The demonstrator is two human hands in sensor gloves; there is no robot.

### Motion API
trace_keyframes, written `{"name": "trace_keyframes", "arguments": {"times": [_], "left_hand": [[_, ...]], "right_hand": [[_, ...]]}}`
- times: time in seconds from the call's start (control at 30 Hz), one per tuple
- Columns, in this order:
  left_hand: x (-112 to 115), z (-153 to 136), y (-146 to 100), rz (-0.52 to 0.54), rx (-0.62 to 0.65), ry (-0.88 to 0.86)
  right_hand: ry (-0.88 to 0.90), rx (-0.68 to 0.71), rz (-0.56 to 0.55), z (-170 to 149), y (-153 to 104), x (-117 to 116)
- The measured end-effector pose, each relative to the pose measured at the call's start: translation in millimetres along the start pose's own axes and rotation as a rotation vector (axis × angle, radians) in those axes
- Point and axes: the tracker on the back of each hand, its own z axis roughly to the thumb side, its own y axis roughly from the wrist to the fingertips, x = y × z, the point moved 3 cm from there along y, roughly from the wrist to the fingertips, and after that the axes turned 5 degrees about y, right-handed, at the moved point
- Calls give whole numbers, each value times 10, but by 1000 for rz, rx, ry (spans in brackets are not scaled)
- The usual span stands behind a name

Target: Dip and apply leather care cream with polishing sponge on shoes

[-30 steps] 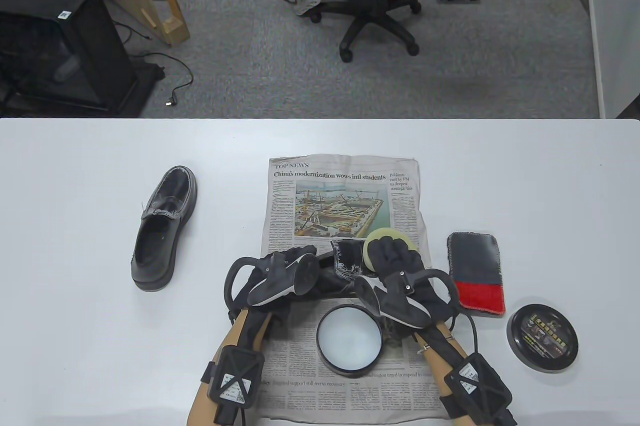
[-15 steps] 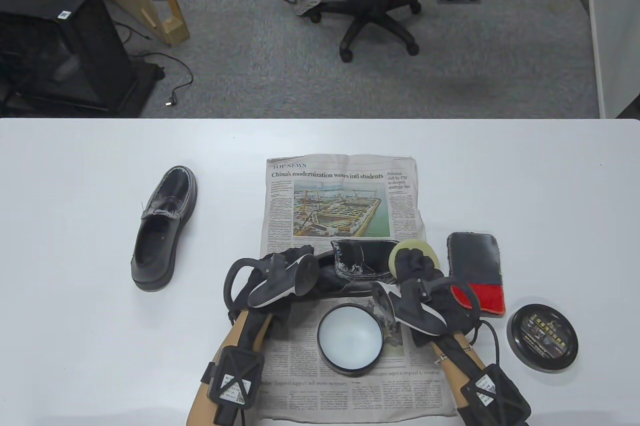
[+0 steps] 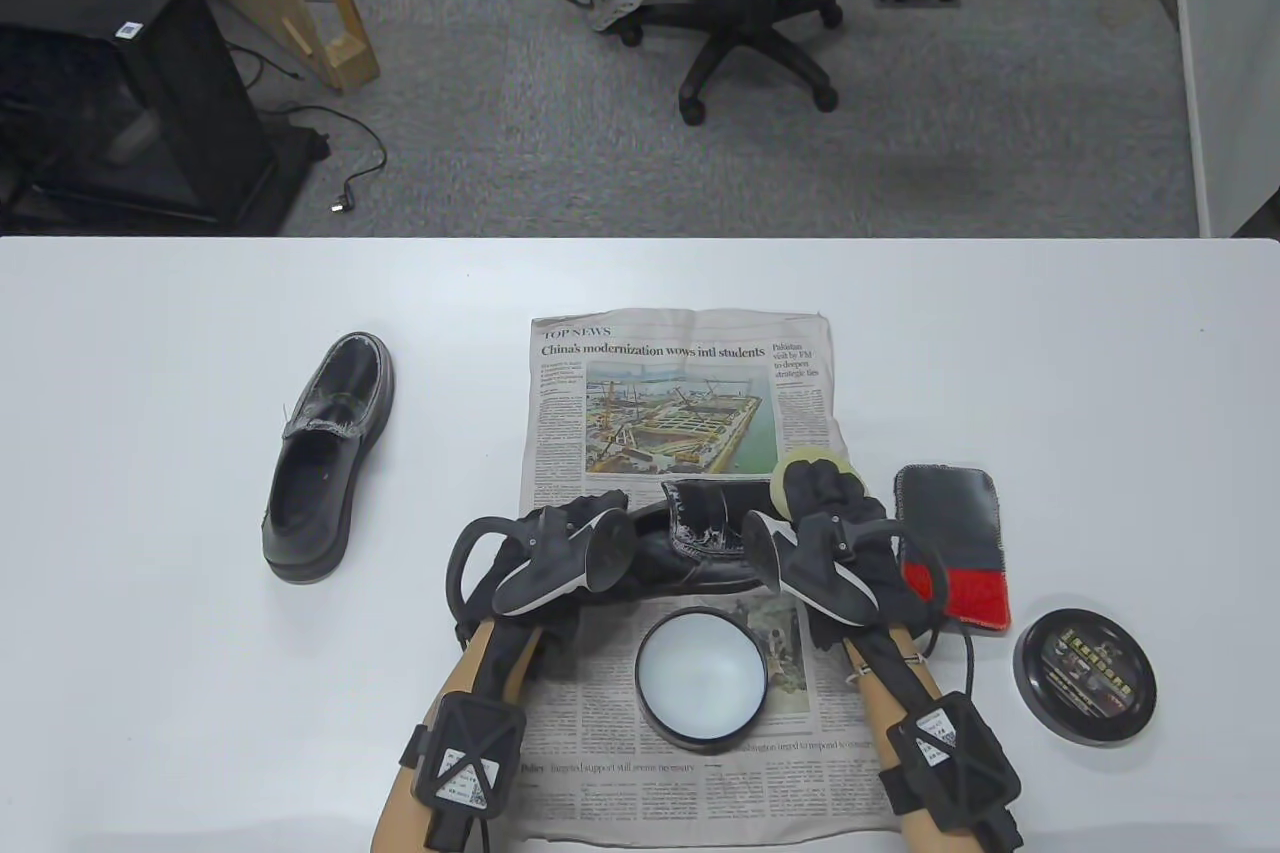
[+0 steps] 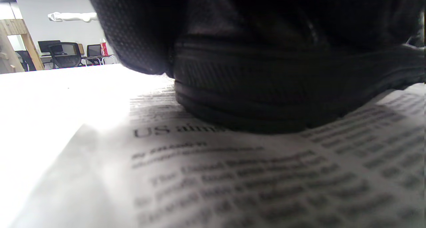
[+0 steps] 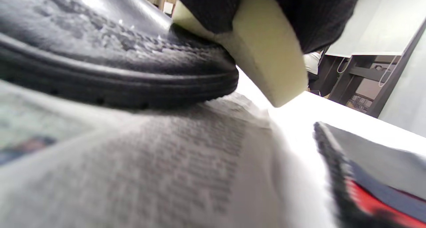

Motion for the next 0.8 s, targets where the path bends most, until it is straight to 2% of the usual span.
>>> {"name": "trace_keyframes", "arguments": {"times": [0.2,0.3,0.4,0.53,0.6,0.7,0.8], "left_hand": [[5,4,0,-3,7,-6],[8,7,3,-5,12,-14],[10,5,-1,-3,15,-13],[14,5,-5,0,22,-19],[17,4,-22,11,24,-25],[13,7,-42,23,32,-21],[5,-7,-55,23,47,-61]], "right_hand": [[-18,141,-17,191,-298,157],[11,139,-61,260,-211,191],[34,77,-70,206,-15,136],[83,-6,29,-44,189,56],[88,-34,51,-190,200,55],[67,-133,11,-537,162,77],[32,-302,1,-1035,134,-2]]}}
